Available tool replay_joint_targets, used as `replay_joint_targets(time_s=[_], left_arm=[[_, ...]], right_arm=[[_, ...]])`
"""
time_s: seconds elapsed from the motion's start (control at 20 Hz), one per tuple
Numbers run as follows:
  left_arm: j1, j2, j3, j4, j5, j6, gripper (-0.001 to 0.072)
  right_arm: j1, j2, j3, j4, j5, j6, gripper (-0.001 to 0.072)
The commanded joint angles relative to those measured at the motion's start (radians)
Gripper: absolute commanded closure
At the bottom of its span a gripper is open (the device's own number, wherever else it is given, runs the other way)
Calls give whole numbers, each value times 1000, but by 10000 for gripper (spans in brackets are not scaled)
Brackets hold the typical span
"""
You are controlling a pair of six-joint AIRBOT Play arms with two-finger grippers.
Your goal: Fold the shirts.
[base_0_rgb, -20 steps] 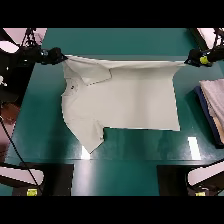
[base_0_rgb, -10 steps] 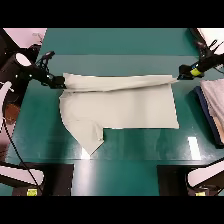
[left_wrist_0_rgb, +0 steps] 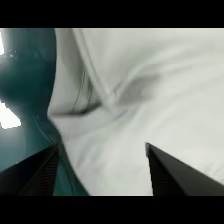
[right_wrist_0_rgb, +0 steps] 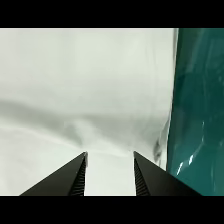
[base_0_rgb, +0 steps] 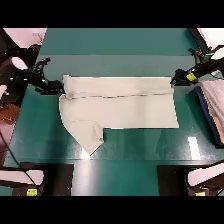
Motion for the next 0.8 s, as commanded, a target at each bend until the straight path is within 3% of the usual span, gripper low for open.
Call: replay_joint_targets(time_s=[0.0, 0.35, 0.55, 0.75], left_arm=[[31, 184, -163, 15, -31, -23, 106], [31, 491, -715, -228, 6, -47, 105], [26, 519, -834, -278, 58, -43, 105], [-120, 517, -875, -291, 186, -48, 105]], right_arm=[[-52, 122, -105, 20, 35, -22, 374], [-118, 399, -407, 101, -26, -81, 376], [-118, 463, -439, 103, -57, -85, 378], [-118, 472, -401, 104, -38, -85, 379]])
